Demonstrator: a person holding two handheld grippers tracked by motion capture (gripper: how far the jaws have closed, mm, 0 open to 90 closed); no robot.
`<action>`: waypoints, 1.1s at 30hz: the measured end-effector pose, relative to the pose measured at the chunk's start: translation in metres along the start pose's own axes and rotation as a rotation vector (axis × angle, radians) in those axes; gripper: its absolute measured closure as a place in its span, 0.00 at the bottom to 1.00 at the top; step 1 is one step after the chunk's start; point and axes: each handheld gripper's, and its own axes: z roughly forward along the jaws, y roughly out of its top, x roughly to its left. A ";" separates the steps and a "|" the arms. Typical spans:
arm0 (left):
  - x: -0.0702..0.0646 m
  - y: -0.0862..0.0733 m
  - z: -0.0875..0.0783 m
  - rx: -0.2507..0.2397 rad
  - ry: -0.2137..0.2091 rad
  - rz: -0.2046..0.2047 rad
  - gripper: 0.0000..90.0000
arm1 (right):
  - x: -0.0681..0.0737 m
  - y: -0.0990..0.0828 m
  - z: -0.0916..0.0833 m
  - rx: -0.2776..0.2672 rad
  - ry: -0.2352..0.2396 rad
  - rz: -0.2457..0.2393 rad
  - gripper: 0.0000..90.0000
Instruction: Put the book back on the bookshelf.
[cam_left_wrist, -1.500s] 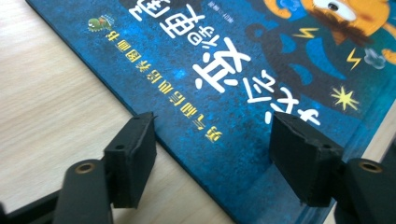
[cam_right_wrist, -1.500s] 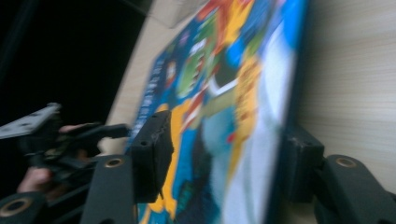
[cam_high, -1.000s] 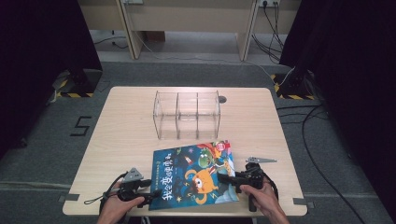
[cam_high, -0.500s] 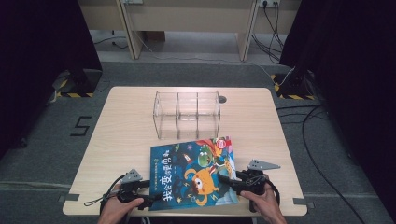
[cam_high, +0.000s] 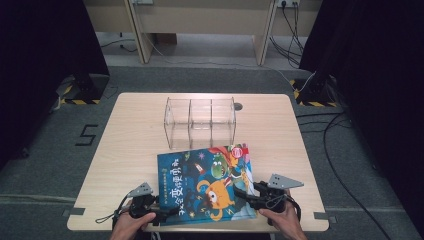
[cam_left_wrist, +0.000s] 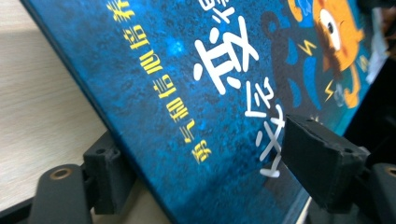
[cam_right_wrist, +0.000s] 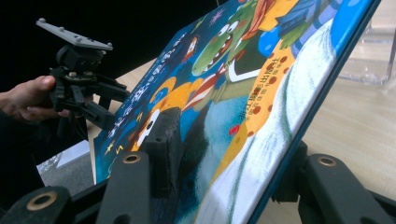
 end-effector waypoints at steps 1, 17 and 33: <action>0.000 0.000 0.000 -0.004 -0.003 -0.008 0.25 | 0.000 0.000 0.000 0.002 -0.003 0.003 0.60; 0.003 0.009 -0.016 -0.163 -0.083 0.004 0.68 | -0.004 -0.002 -0.003 0.155 -0.099 -0.001 0.51; 0.010 0.006 -0.016 -0.164 -0.184 -0.033 0.73 | 0.001 -0.002 -0.001 0.249 -0.236 0.103 0.37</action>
